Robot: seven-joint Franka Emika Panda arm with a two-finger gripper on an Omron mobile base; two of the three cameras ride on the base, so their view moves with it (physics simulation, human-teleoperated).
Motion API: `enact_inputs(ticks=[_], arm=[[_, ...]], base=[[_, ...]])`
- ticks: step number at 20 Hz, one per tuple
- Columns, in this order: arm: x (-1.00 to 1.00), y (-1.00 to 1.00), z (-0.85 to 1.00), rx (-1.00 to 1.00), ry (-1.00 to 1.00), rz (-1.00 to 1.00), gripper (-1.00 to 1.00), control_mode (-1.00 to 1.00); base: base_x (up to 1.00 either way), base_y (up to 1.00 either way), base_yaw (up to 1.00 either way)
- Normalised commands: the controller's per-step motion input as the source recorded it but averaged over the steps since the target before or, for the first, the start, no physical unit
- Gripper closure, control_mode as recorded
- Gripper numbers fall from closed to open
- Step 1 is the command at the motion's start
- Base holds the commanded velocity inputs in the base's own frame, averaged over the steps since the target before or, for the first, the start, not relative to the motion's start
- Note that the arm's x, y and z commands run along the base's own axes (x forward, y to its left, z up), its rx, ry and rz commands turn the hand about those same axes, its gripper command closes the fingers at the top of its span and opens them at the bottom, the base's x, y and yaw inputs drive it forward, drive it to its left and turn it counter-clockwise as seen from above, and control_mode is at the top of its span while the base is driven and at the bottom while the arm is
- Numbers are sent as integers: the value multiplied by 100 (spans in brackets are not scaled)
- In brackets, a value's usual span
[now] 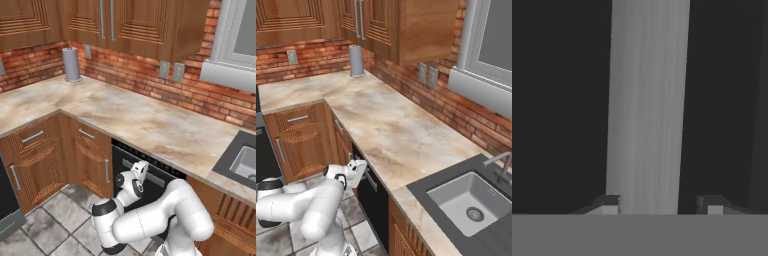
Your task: Open the dishwasher door and pull out the top rack.
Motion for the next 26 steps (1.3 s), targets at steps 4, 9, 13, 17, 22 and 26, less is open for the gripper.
enact_inputs(ticks=[4, 9, 13, 17, 22, 26], arm=[[2, 18, -100, -9, 1, 0, 100, -100], [-22, 72, -100, -5, 1, 0, 100, -100], [-49, 97, -100, -1, 4, 0, 100, -100], [-51, 100, -100, 0, 9, 0, 100, -100], [-50, 100, -100, 0, 13, 0, 100, -100], [-44, 100, -98, 0, 18, 0, 100, -100]], base=[[0, 0, 0], [0, 0, 0], [0, 0, 0], [0, 0, 0], [0, 0, 0], [0, 0, 0]])
